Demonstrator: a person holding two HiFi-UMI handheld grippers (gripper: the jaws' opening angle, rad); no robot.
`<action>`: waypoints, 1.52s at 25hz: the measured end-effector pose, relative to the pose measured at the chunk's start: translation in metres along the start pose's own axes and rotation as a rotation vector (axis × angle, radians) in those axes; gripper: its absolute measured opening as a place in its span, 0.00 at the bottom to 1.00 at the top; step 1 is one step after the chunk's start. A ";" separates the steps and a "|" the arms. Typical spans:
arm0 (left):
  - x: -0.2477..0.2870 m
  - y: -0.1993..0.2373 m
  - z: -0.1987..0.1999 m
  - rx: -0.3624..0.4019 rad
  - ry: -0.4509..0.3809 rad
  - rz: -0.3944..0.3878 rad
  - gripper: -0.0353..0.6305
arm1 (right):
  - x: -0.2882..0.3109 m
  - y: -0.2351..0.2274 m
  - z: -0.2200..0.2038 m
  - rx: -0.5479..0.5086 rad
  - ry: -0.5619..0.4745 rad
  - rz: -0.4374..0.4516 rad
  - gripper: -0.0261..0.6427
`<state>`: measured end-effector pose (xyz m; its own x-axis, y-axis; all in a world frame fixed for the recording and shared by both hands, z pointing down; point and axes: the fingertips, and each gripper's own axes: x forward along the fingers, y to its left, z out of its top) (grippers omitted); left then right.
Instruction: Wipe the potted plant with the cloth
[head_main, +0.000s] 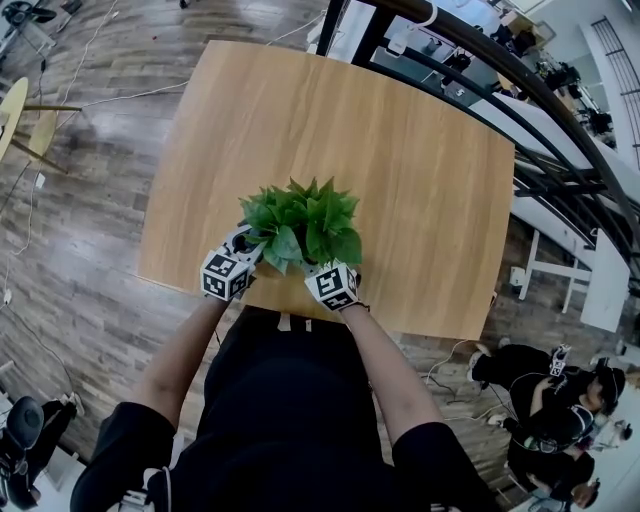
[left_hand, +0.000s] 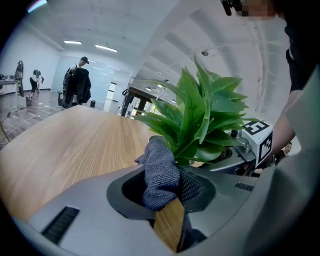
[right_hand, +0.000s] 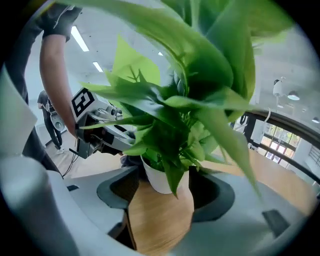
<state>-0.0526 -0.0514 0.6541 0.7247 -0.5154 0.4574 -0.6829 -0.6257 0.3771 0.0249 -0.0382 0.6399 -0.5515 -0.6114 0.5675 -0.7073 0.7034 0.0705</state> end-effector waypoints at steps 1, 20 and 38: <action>0.001 -0.002 0.000 0.002 0.002 0.000 0.25 | 0.001 -0.001 0.000 0.006 0.003 -0.012 0.48; -0.051 -0.066 -0.006 0.049 -0.058 -0.109 0.25 | -0.062 0.012 0.013 0.237 -0.162 -0.078 0.48; -0.137 -0.128 0.101 0.134 -0.302 -0.168 0.25 | -0.198 0.047 0.148 0.325 -0.555 -0.222 0.09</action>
<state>-0.0553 0.0401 0.4618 0.8337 -0.5362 0.1318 -0.5486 -0.7769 0.3089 0.0352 0.0625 0.4093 -0.4619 -0.8851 0.0574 -0.8790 0.4482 -0.1627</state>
